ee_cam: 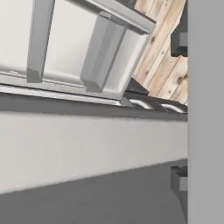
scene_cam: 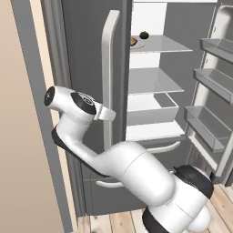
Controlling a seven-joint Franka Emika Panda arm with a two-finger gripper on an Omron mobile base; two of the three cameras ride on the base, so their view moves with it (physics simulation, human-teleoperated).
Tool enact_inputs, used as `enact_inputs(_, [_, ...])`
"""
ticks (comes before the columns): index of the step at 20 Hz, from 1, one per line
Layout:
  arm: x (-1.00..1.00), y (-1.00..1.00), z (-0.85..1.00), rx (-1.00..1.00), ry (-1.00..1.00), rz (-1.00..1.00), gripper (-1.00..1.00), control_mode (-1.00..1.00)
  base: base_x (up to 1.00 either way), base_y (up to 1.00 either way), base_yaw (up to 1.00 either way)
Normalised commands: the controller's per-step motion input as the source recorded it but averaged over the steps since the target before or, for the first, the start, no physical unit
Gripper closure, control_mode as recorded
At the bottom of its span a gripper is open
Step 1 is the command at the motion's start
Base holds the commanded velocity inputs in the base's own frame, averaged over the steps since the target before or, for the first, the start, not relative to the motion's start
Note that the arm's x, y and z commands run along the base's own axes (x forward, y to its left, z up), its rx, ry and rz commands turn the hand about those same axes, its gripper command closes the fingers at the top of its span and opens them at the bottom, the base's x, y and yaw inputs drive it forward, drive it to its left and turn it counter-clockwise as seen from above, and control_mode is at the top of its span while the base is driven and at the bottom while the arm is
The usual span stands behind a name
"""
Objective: Retrieve the chicken drumstick from the fridge and place it on the saucepan with marinade on the stove.
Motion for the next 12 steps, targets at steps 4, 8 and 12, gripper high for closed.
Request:
enact_inputs(4, [-0.96, -0.86, 0.00, 0.28, -0.05, -0.04, -1.00, -1.00, 0.00, 0.00, 0.00])
enact_inputs(8, [-0.59, -1.00, 0.02, 0.52, -0.03, -0.08, -1.00, -1.00, 0.00, 0.00, 0.00])
enact_inputs(12, [-0.27, -0.94, 0.19, 0.64, -0.16, 0.00, -1.00, -1.00, 0.00, 0.00, 0.00])
